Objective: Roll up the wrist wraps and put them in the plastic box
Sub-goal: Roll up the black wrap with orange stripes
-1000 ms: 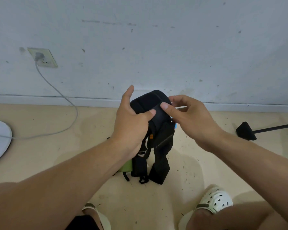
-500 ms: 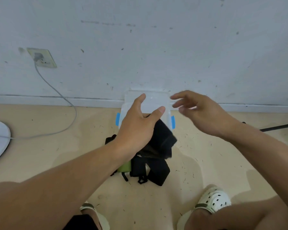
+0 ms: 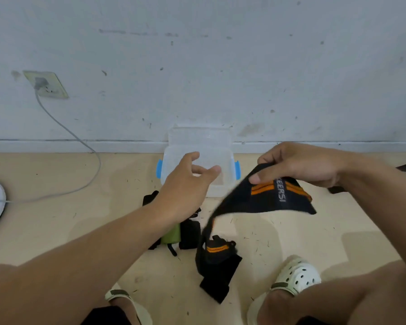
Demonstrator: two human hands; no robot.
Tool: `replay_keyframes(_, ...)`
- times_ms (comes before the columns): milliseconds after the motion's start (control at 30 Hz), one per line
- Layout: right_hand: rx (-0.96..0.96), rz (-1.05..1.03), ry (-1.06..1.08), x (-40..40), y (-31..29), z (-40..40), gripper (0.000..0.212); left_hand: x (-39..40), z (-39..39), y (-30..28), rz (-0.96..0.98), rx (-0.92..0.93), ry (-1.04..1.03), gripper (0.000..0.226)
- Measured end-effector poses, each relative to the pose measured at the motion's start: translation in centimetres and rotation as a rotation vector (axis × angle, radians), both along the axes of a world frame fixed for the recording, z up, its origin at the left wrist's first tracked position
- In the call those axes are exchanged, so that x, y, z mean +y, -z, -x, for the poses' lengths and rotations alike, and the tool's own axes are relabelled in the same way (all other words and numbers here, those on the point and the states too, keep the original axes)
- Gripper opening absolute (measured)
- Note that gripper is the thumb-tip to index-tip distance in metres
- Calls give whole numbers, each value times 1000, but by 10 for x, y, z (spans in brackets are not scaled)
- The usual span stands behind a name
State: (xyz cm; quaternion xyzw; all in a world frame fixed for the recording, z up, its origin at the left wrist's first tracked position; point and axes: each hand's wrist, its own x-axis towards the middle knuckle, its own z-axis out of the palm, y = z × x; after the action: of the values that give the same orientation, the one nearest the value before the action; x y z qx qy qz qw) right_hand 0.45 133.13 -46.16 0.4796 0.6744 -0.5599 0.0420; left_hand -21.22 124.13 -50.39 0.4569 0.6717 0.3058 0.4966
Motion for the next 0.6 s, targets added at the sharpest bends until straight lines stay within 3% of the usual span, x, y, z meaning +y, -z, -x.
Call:
replay_keyframes(100, -108, -10, 72, -6, 5, 11, 31, -2, -4, 6, 40, -51, 52, 45)
replay_keyframes(167, -100, -13, 111, -10, 9, 17, 45, -4, -9, 7, 63, -145, 74, 37)
replay_keyframes(333, 102, 40, 240, -16, 16, 25, 25, -5, -14, 8, 35, -259, 75, 44)
replay_keyframes(433, 238, 100, 330, -16, 18, 27, 26, -2, -11, 11, 39, -314, -10, 48)
replay_keyframes(600, 455, 247, 490, -19, 14, 32, 36, -2, -10, 10, -1, -358, -29, 36)
